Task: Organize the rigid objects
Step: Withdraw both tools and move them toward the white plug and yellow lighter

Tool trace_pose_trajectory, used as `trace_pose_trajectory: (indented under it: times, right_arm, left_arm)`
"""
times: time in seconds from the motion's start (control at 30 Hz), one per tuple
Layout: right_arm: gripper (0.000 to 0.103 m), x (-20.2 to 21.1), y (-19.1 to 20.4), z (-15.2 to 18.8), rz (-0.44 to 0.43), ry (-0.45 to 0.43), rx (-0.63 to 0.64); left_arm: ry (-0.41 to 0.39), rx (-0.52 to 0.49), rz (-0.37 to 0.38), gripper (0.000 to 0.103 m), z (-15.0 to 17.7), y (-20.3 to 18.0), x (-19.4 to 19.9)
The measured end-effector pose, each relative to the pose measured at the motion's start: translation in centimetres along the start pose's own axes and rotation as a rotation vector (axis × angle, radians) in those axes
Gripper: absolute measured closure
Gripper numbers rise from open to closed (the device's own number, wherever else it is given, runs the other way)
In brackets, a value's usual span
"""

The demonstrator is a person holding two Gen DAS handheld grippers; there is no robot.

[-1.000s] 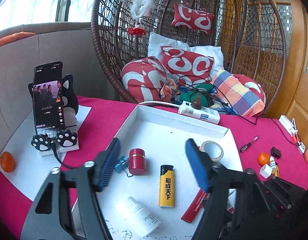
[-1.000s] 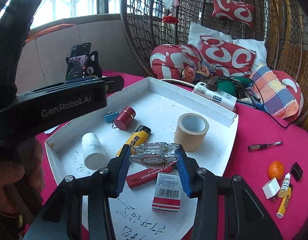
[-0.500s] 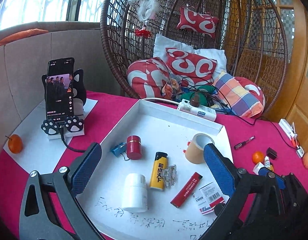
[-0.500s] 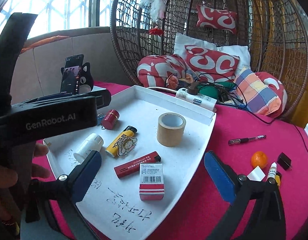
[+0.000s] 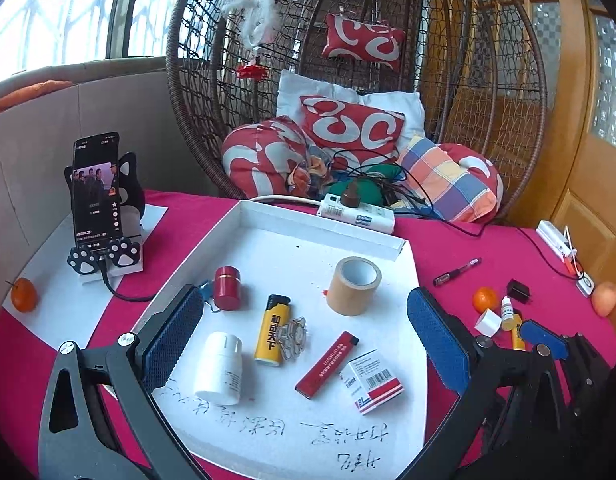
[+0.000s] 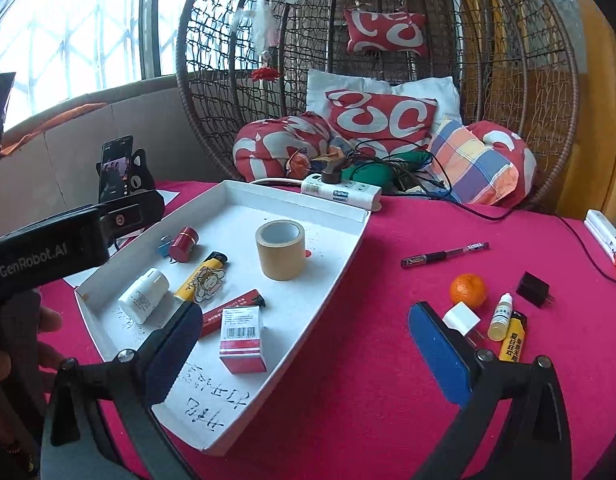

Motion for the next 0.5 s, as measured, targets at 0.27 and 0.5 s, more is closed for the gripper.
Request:
trace_pose_trajectory:
  times: [0.27, 0.5]
  right_arm:
    - [0.0, 0.4, -8.9, 1.4, 0.074, 0.004, -0.168]
    - [0.0, -2.7, -18.4, 5.5, 0.243, 0.201, -0.224]
  left_arm:
    - [0.052, -0.129, 0.053, 0.0, 1.5, -5.8, -1.0]
    - [0.156, -0.249, 0.165, 0.0, 4.0, -12.5, -3.4]
Point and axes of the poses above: each gripper's, at about its wrist camera, not at the fingertips, and x roughly against the way its jaws point, y to its left, z to its underside, the point moved 10 cm from there along -x, roughly the way its jaws point, and after that the axes turned 13 degrees about y, right-handed, at the moved point
